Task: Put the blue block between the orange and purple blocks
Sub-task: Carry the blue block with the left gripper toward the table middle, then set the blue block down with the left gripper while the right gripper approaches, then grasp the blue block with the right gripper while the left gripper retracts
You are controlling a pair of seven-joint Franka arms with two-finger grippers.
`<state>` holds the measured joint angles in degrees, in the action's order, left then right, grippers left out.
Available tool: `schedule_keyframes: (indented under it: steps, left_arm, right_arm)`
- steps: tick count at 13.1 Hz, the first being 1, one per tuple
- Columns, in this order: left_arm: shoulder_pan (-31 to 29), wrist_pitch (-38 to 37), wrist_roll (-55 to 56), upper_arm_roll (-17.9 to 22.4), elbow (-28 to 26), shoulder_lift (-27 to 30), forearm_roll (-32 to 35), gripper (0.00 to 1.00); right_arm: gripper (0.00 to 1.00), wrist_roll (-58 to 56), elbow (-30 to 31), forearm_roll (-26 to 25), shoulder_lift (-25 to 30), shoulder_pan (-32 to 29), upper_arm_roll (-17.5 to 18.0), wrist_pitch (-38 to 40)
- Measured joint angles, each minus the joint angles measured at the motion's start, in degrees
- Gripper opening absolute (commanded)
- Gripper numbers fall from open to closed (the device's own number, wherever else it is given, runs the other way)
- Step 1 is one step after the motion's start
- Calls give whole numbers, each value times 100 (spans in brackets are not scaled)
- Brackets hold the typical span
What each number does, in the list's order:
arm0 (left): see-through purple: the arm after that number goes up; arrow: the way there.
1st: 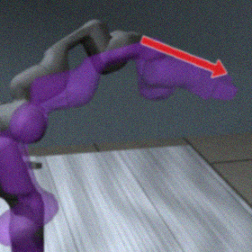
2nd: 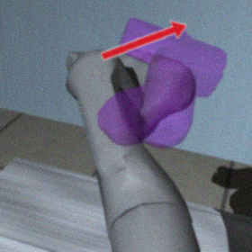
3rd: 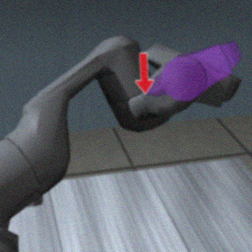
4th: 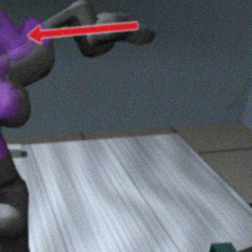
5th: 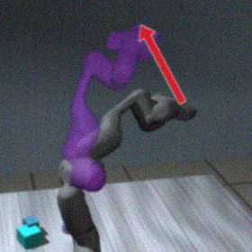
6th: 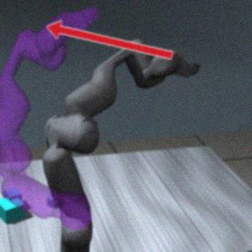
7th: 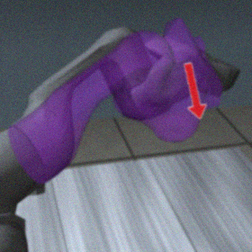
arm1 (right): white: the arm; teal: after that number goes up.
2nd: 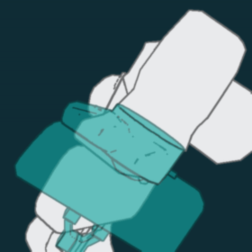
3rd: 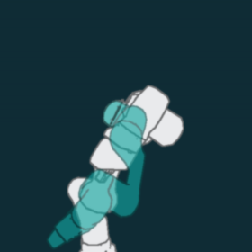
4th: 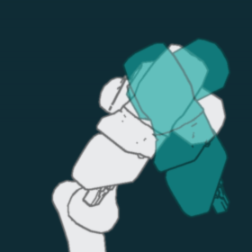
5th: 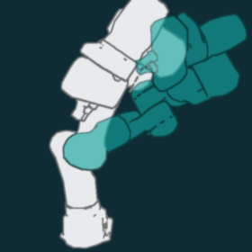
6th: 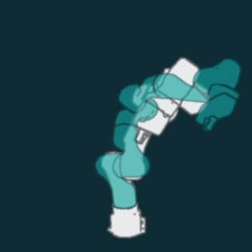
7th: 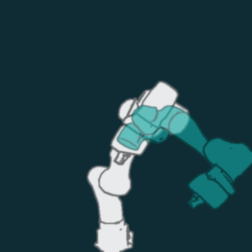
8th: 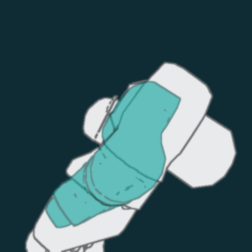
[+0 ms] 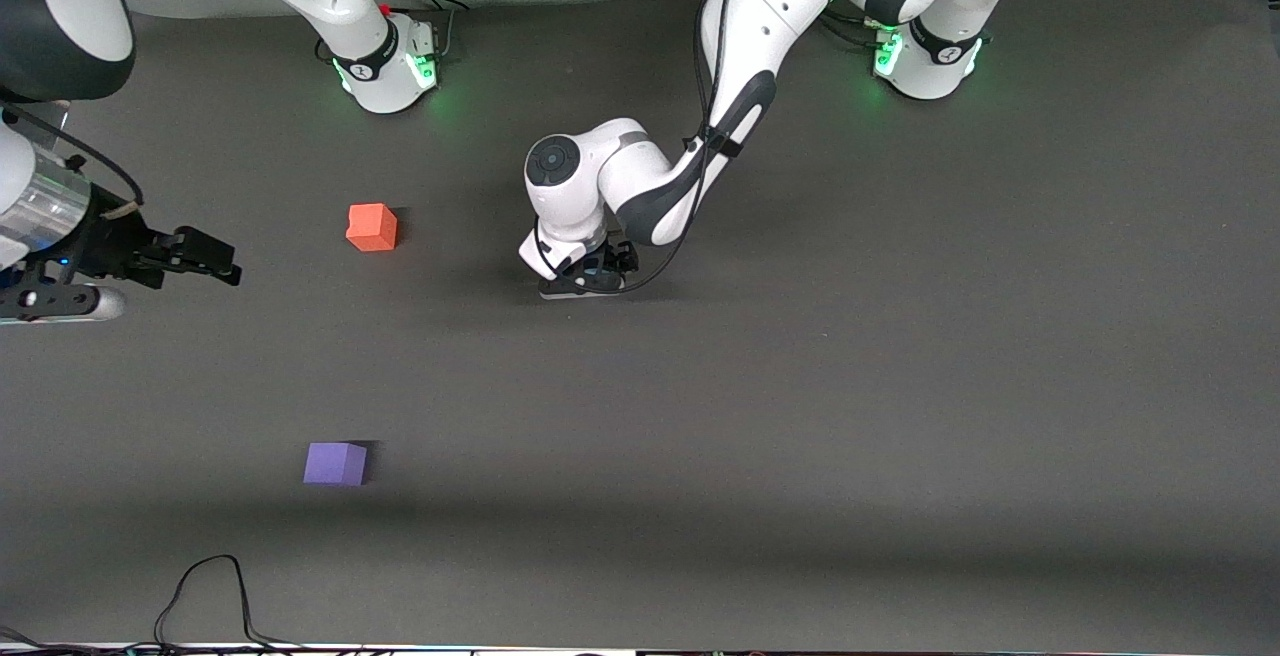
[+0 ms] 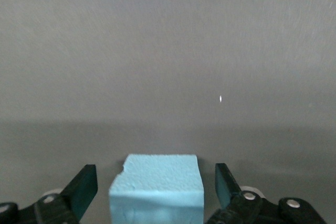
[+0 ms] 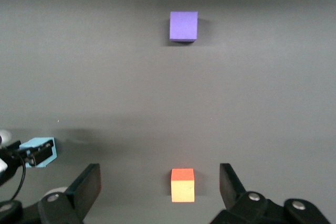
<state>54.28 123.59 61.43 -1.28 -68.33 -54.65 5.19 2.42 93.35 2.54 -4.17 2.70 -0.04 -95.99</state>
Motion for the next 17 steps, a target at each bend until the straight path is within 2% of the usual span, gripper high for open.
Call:
schedule_keyframes:
  steps: [3,6,8,12,17]
  left_arm:
    - [-527,-731,-70,3,201,579,-59,100]
    - [-1578,-1607,-1086,-38,203,1522,-734,100]
    - [-2484,-2169,-2013,-42,89,2036,-1037,100]
    - [-4186,-3043,-3733,-49,-309,2709,-1142,100]
    - [-5491,-3301,-5195,-45,-993,3587,-906,100]
  right_arm:
    - [100,164,77,423,-67,254,2,56]
    - [100,330,251,621,-274,809,7,-139]
    - [100,766,476,632,-429,1318,20,-571]
    - [100,1444,1262,731,-535,2187,33,-1714]
    - [100,2233,2005,763,-946,3335,33,-3058]
